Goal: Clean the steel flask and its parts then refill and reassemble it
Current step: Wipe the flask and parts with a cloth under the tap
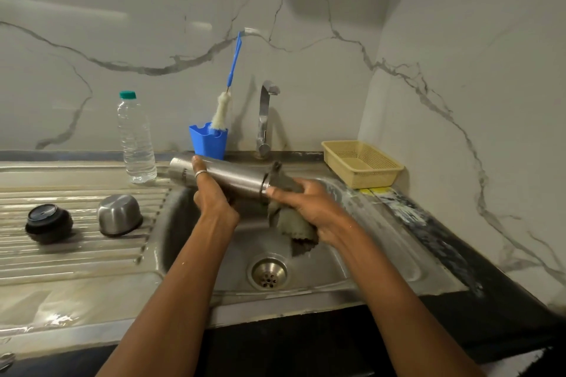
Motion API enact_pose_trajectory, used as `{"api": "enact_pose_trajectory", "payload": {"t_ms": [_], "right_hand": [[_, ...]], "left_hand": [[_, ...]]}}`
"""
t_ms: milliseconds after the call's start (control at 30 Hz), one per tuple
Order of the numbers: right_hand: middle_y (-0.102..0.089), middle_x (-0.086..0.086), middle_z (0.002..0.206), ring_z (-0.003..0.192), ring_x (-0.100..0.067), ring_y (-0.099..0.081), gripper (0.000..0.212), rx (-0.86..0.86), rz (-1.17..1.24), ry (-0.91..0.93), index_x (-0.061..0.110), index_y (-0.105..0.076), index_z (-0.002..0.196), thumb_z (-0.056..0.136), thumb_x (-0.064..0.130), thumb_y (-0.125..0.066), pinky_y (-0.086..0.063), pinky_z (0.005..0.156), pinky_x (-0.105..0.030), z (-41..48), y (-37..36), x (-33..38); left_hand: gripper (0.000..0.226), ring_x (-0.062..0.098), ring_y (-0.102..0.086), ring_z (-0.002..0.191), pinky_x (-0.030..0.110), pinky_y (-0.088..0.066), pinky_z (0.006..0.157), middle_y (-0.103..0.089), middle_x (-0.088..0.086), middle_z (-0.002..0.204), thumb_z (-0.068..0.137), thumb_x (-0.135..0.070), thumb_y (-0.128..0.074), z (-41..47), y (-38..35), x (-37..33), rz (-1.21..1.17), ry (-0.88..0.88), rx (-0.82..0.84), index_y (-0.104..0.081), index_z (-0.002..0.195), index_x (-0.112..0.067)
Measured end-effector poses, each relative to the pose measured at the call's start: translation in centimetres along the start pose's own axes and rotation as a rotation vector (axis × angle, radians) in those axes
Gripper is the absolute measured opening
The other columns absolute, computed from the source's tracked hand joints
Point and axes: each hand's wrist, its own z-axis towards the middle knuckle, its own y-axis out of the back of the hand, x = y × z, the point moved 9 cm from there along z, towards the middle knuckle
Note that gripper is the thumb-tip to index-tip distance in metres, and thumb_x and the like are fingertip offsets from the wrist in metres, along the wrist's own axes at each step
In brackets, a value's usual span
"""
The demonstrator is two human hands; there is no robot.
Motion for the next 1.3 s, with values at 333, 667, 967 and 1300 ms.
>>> {"api": "enact_pose_trajectory", "payload": {"t_ms": [333, 667, 967, 1300], "right_hand": [[-0.079, -0.009, 0.089, 0.095, -0.028, -0.073, 0.038, -0.365, 0.640, -0.230, 0.012, -0.069, 0.113, 0.098, 0.047, -0.062, -0.057, 0.093, -0.045, 2.6, 3.6, -4.2], [-0.077, -0.018, 0.099, 0.103, -0.031, -0.071, 0.044, -0.285, 0.912, -0.243, 0.007, -0.067, 0.111, 0.099, 0.049, -0.060, -0.054, 0.099, -0.048, 2.1, 1.2, -3.3], [-0.073, -0.017, 0.113, 0.101, -0.035, -0.072, 0.068, -0.488, 0.904, -0.145, 0.013, -0.059, 0.126, 0.072, 0.047, -0.083, -0.059, 0.087, -0.056, 4.4, 4.0, -2.6], [-0.065, 0.000, 0.106, 0.090, -0.016, -0.066, 0.053, -0.629, 0.362, 0.100, 0.022, -0.045, 0.122, 0.083, 0.040, -0.077, -0.056, 0.071, -0.031, 3.7, 7.5, 0.6]], "left_hand": [[0.092, 0.030, -0.067, 0.115, 0.056, -0.057, 0.090, -0.065, 0.010, 0.130, 0.074, -0.026, -0.088, 0.6, -1.1, 0.1, -0.138, -0.059, 0.159, -0.035, 0.150, -0.024], [0.099, 0.031, -0.065, 0.120, 0.052, -0.059, 0.090, -0.061, 0.010, 0.137, 0.069, -0.023, -0.089, -0.9, -3.4, 0.8, -0.011, -0.129, 0.316, -0.032, 0.150, -0.025], [0.099, 0.023, -0.064, 0.117, 0.042, -0.060, 0.086, -0.059, 0.002, 0.130, 0.060, -0.050, -0.094, -4.0, -5.7, 0.8, 0.575, -0.355, 0.532, -0.040, 0.140, -0.028], [0.109, 0.021, -0.057, 0.119, 0.037, -0.050, 0.091, -0.040, 0.000, 0.154, 0.077, -0.065, -0.074, -8.2, -8.3, 3.2, 1.673, -0.995, 0.746, -0.009, 0.160, -0.037]]}}
